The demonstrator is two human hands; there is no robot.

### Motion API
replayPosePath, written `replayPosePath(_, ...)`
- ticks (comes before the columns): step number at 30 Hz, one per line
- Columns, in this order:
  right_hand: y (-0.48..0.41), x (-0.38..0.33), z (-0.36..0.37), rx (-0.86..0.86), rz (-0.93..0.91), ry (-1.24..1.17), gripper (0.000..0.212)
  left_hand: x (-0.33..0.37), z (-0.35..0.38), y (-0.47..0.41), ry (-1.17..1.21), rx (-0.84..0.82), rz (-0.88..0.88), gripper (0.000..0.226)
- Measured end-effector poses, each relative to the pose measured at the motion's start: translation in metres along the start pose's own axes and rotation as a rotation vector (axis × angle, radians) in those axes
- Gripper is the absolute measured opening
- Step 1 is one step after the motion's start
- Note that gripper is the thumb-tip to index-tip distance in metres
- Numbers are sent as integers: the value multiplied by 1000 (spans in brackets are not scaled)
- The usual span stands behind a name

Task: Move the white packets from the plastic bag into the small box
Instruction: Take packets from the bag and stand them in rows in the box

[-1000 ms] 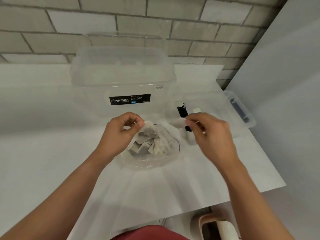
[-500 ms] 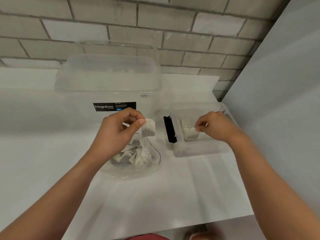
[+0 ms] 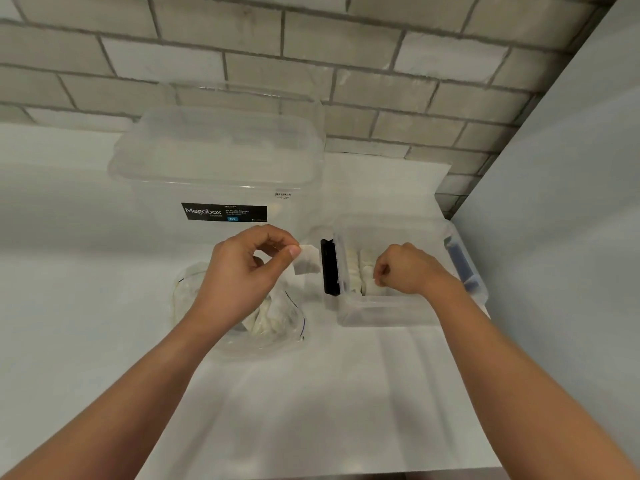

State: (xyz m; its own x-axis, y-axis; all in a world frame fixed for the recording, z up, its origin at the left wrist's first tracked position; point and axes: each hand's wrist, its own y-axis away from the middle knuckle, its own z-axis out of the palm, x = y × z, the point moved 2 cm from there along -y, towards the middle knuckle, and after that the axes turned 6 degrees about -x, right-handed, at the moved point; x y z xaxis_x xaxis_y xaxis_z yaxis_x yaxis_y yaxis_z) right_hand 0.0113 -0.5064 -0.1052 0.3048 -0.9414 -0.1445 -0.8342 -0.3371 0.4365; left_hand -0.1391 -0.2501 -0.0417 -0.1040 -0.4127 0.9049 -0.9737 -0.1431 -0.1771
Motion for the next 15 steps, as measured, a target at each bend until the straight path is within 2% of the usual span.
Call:
replayPosePath(10, 7, 2, -3, 43, -31, -64, 9, 2, 8, 0, -23, -47, -30, 9)
replayPosePath(15, 51, -8, -33, 251, -100, -244, 12, 8, 14, -1, -43, -101, -16, 8)
